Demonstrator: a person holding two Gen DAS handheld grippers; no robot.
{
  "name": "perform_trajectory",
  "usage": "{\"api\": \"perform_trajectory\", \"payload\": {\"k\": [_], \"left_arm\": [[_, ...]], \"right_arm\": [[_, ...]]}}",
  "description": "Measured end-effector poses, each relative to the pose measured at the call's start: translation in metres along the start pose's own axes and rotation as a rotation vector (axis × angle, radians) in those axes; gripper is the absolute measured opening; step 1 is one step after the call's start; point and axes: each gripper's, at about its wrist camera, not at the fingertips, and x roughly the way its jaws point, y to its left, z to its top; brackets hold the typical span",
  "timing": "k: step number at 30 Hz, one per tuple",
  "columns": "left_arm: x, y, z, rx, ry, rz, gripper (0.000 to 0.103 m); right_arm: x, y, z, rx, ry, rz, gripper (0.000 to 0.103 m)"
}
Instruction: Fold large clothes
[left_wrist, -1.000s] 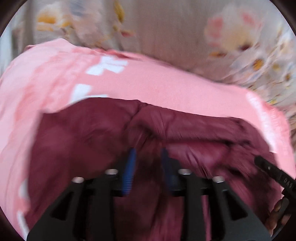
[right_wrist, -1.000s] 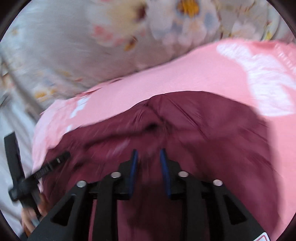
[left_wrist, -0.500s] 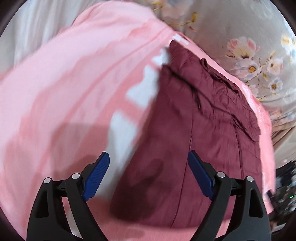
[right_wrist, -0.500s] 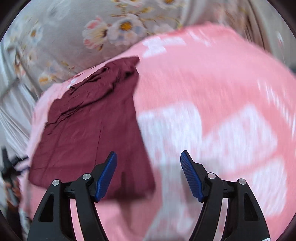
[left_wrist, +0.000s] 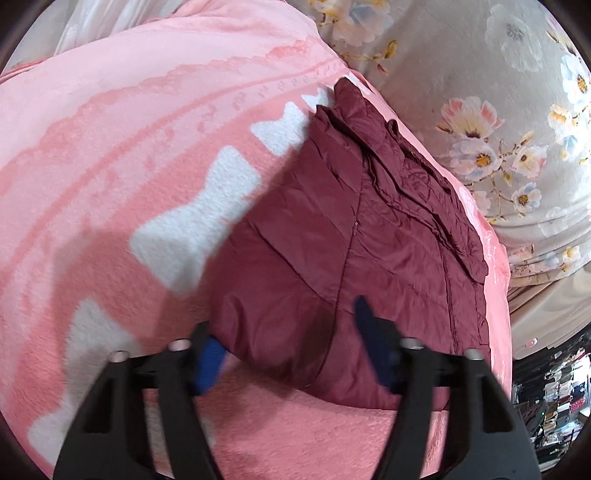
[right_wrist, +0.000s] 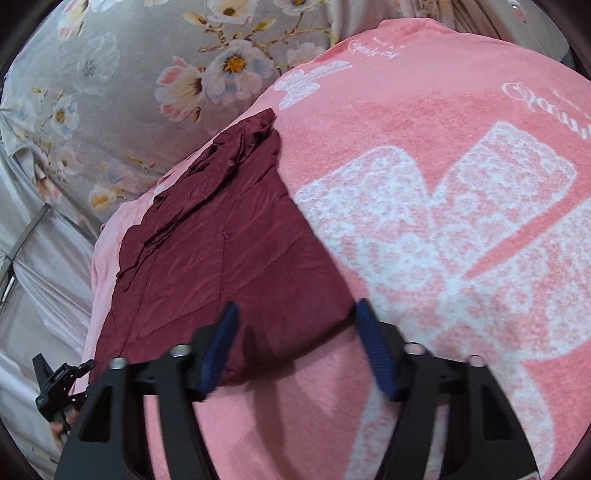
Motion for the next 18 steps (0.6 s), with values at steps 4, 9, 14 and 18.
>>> {"api": "perform_trajectory", "payload": {"k": [4, 9, 14, 18], "left_arm": [[-0.003, -0.007, -0.001, 0.012, 0.0, 0.011, 0.014], [-0.044, -0.021, -0.002, 0.05, -0.057, -0.036, 0.007], [-0.112, -0.036, -0.013, 0.13, -0.126, -0.101, 0.005], [-0.18, -0.046, -0.03, 0.163, -0.183, -0.181, 0.004]], "right_arm": [[-0.003, 0.015, -0.001, -0.053, -0.009, -0.023, 0.008], [-0.048, 0.037, 0.001, -0.139, -0.125, 0.015, 0.003], [-0.108, 0.049, -0.006, -0.182, -0.228, 0.049, 0.003], [-0.174, 0.056, -0.015, -0.207, -0.336, 0.088, 0.002]]}}
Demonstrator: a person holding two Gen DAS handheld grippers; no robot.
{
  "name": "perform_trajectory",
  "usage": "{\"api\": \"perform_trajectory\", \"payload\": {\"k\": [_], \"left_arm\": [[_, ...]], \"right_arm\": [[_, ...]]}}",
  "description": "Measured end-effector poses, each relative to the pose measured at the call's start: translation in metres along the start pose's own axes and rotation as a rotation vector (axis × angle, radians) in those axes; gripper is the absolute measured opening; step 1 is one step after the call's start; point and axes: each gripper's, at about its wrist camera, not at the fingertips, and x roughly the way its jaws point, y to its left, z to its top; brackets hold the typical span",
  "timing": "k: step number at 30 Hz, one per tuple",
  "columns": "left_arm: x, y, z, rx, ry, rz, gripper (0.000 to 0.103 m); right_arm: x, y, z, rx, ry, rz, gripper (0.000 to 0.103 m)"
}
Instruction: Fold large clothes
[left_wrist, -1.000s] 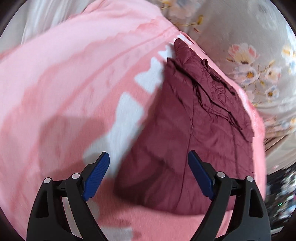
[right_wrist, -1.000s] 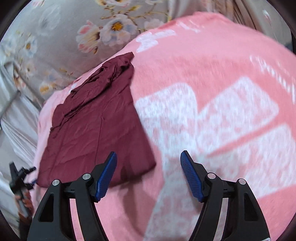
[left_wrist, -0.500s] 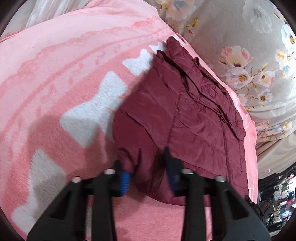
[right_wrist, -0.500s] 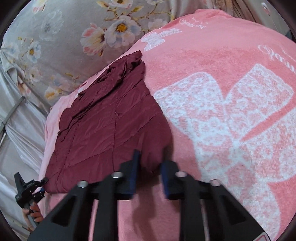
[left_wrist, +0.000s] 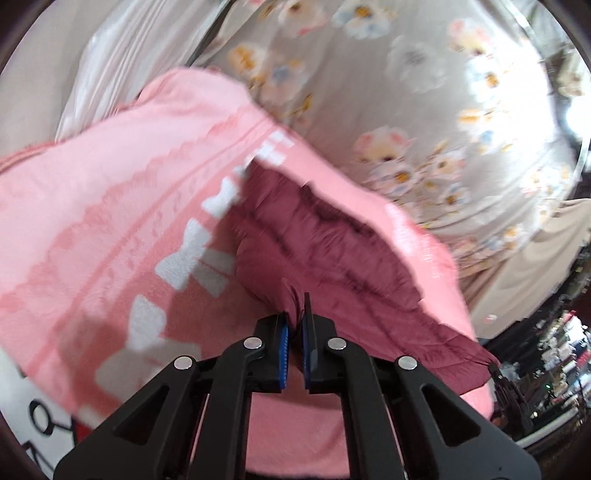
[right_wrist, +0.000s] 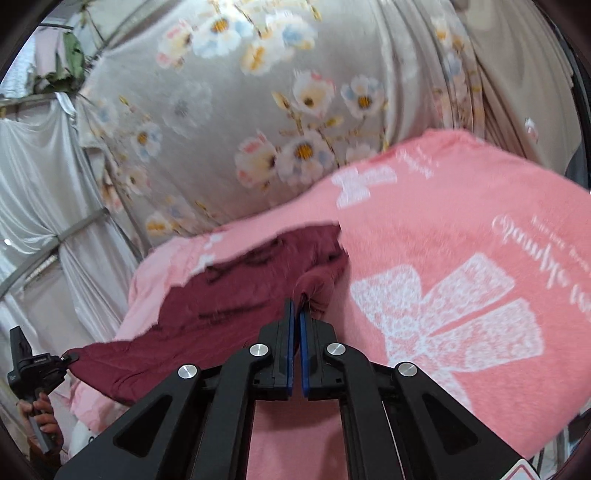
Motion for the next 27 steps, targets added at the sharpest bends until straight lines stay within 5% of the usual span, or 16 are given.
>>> {"api": "perform_trajectory", "payload": {"k": [5, 9, 13, 18, 27], "left_arm": [[-0.062, -0.039, 0.011, 0.09, -0.109, -0.012, 0.004], [-0.061, -0.061, 0.043, 0.149, -0.163, 0.022, 0.004], [-0.006, -0.068, 0.083, 0.171, -0.144, 0.086, 0.005], [0.101, -0.07, 0.118, 0.212, -0.104, 0.297, 0.005], [0.257, -0.012, 0.127, 0.174, 0.066, 0.499, 0.005]], "right_arm": [[-0.054, 0.028, 0.032, -0.057, -0.152, 0.049, 0.002], [-0.038, 0.038, 0.061, -0.068, -0.181, 0.055, 0.002], [0.034, 0.034, 0.09, -0.058, -0.137, 0.018, 0.002], [0.14, 0.028, 0.111, -0.032, -0.049, -0.066, 0.002], [0.291, 0.002, 0.083, -0.02, 0.154, -0.227, 0.002]]}}
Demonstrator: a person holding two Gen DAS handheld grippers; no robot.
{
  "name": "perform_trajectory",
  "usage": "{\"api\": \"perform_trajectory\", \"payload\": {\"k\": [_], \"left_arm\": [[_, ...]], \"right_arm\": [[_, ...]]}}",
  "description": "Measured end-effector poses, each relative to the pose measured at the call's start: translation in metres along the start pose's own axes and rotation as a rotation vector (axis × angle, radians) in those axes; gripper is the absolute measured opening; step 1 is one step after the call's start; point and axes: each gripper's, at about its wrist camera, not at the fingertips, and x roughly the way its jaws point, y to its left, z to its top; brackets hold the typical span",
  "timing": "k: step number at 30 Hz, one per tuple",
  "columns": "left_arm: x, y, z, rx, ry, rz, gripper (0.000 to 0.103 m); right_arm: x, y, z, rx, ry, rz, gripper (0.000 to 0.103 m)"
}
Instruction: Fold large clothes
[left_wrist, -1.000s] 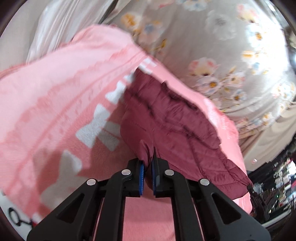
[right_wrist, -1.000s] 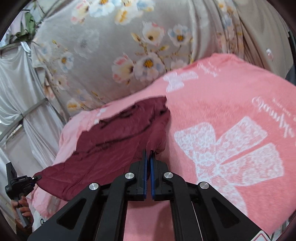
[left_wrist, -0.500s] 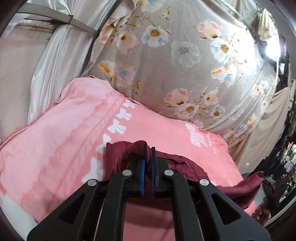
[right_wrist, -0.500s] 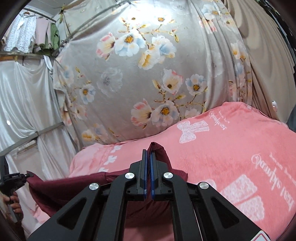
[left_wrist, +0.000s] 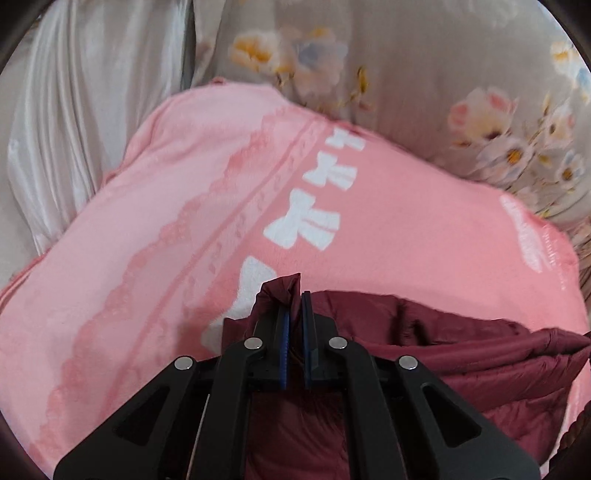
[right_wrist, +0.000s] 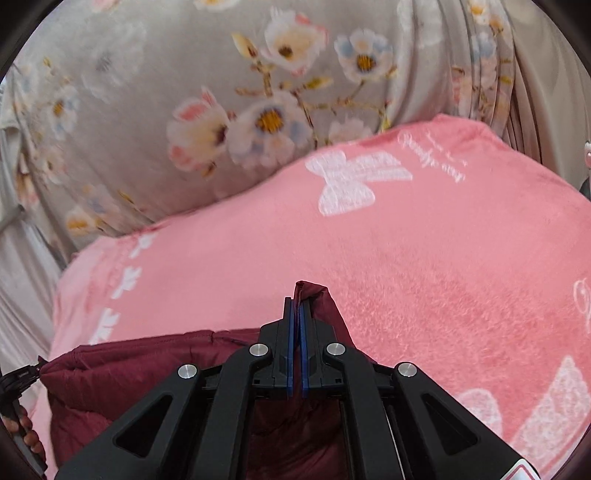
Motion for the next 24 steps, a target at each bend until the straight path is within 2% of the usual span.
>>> {"api": "perform_trajectory", "payload": {"k": [3, 11, 24], "left_arm": [[0.03, -0.004, -0.009, 0.019, 0.031, 0.037, 0.006], [0.07, -0.01, -0.024, 0.037, 0.048, 0.055, 0.011], [0.084, -0.008, -0.026, 0.013, 0.026, 0.037, 0.015]], "right_arm": [[0.026, -0.002, -0.011, -0.002, 0.049, -0.028, 0.002], [0.068, -0.014, -0.03, 0.028, 0.148, -0.044, 0.002], [0.08, -0.017, -0.034, 0.057, 0.185, -0.021, 0.003]]}}
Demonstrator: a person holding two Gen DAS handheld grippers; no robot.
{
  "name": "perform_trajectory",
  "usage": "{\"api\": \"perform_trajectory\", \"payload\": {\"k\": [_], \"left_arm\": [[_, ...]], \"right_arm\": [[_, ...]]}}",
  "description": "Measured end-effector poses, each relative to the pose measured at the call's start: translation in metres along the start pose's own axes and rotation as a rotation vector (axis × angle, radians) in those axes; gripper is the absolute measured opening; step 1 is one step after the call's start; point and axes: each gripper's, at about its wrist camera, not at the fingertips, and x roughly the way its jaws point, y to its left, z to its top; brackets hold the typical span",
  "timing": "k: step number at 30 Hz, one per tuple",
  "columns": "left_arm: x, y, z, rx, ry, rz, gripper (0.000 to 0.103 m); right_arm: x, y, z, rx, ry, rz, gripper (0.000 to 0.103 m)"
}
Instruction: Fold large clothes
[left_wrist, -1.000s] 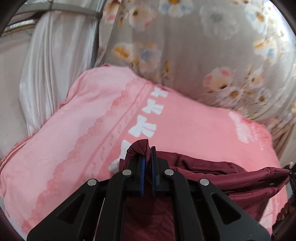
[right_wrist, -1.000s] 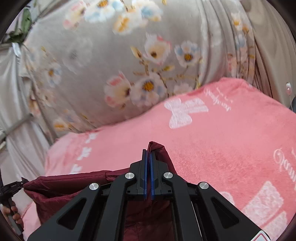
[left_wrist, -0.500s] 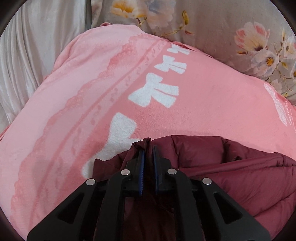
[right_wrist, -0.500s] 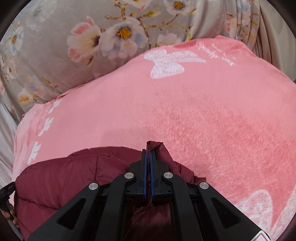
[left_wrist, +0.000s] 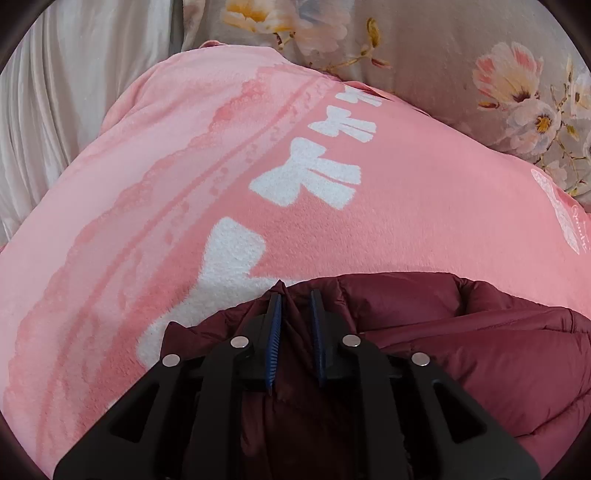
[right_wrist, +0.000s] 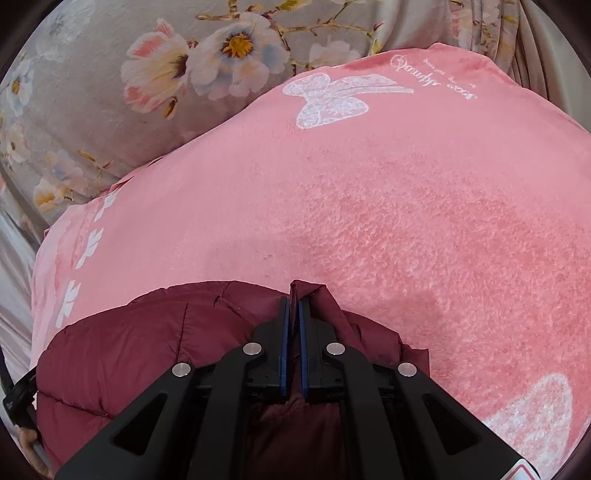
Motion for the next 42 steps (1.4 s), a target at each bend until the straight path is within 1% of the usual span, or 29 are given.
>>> {"api": "perform_trajectory", "payload": {"k": [2, 4, 5, 6, 7, 8, 9, 10, 11, 13, 14, 16, 17, 18, 19, 20, 21, 22, 23, 25, 27, 29, 31, 33, 36, 38, 42], "left_arm": [[0.0, 0.002, 0.0, -0.009, -0.003, -0.008, 0.016], [-0.002, 0.005, 0.0, -0.025, -0.01, -0.022, 0.018], [-0.004, 0.008, -0.001, -0.044, -0.022, -0.038, 0.021], [-0.008, 0.012, -0.001, -0.06, -0.036, -0.052, 0.024], [-0.012, 0.015, -0.001, -0.075, -0.051, -0.063, 0.032], [-0.024, 0.023, -0.002, -0.106, -0.094, -0.064, 0.049], [-0.033, 0.028, -0.003, -0.119, -0.122, -0.051, 0.058], [-0.046, 0.032, -0.003, -0.129, -0.16, -0.033, 0.068], [-0.066, 0.038, -0.006, -0.139, -0.213, -0.018, 0.069], [-0.088, 0.042, -0.006, -0.132, -0.244, -0.008, 0.069], [-0.102, 0.039, -0.005, -0.106, -0.243, -0.029, 0.069], [-0.116, 0.024, -0.003, -0.034, -0.212, -0.086, 0.069], [-0.121, 0.004, -0.003, 0.042, -0.17, -0.122, 0.069], [-0.121, -0.011, -0.005, 0.092, -0.137, -0.138, 0.069], [-0.12, -0.024, -0.009, 0.127, -0.109, -0.15, 0.069], [-0.115, -0.043, -0.013, 0.163, -0.06, -0.184, 0.069], [-0.112, -0.055, -0.018, 0.171, -0.037, -0.21, 0.069], [-0.107, -0.067, -0.023, 0.177, -0.017, -0.228, 0.069], [-0.101, -0.075, -0.026, 0.185, -0.003, -0.231, 0.069], [-0.088, -0.089, -0.029, 0.205, 0.021, -0.224, 0.069], [-0.066, -0.101, -0.028, 0.223, 0.068, -0.198, 0.069], [-0.053, -0.103, -0.024, 0.214, 0.084, -0.188, 0.071], [-0.045, -0.105, -0.017, 0.22, 0.081, -0.173, 0.071], [-0.035, -0.107, -0.009, 0.223, 0.078, -0.157, 0.071], [-0.021, -0.107, -0.008, 0.213, 0.072, -0.154, 0.075], [-0.017, -0.109, -0.01, 0.213, 0.055, -0.145, 0.078], [-0.009, -0.116, -0.013, 0.22, 0.023, -0.118, 0.083]], "right_arm": [[0.0, 0.0, 0.001, 0.002, -0.001, 0.011, 0.005], [-0.003, -0.003, 0.0, 0.016, -0.014, 0.043, 0.008], [-0.006, -0.006, 0.0, 0.029, -0.026, 0.069, 0.01], [-0.011, -0.009, -0.001, 0.046, -0.045, 0.099, 0.016], [-0.019, -0.017, -0.001, 0.078, -0.082, 0.147, 0.021], [-0.028, -0.022, -0.002, 0.102, -0.116, 0.165, 0.037], [-0.038, -0.027, -0.003, 0.123, -0.157, 0.17, 0.052], [-0.052, -0.031, -0.006, 0.134, -0.209, 0.167, 0.054], [-0.067, -0.032, -0.008, 0.122, -0.25, 0.155, 0.054], [-0.089, -0.021, -0.012, 0.046, -0.273, 0.099, 0.054], [-0.096, -0.012, -0.015, 0.004, -0.27, 0.087, 0.054], [-0.103, 0.013, -0.02, -0.081, -0.235, 0.099, 0.054], [-0.102, 0.034, -0.024, -0.136, -0.196, 0.119, 0.054], [-0.099, 0.05, -0.029, -0.175, -0.163, 0.13, 0.054], [-0.095, 0.068, -0.034, -0.213, -0.128, 0.136, 0.052], [-0.088, 0.087, -0.04, -0.249, -0.087, 0.148, 0.049], [-0.082, 0.103, -0.047, -0.274, -0.054, 0.168, 0.042], [-0.076, 0.113, -0.054, -0.292, -0.032, 0.176, 0.037], [-0.066, 0.127, -0.059, -0.322, -0.006, 0.174, 0.03], [-0.049, 0.147, -0.064, -0.378, 0.033, 0.157, 0.028], [-0.033, 0.156, -0.063, -0.401, 0.058, 0.135, 0.025], [-0.021, 0.16, -0.057, -0.402, 0.076, 0.125, 0.022], [-0.011, 0.159, -0.049, -0.389, 0.091, 0.121, 0.021], [0.002, 0.156, -0.043, -0.374, 0.109, 0.114, 0.018], [0.014, 0.151, -0.043, -0.346, 0.126, 0.131, 0.017], [0.019, 0.15, -0.044, -0.341, 0.118, 0.136, 0.017], [0.026, 0.157, -0.049, -0.367, 0.084, 0.104, 0.017]]}}
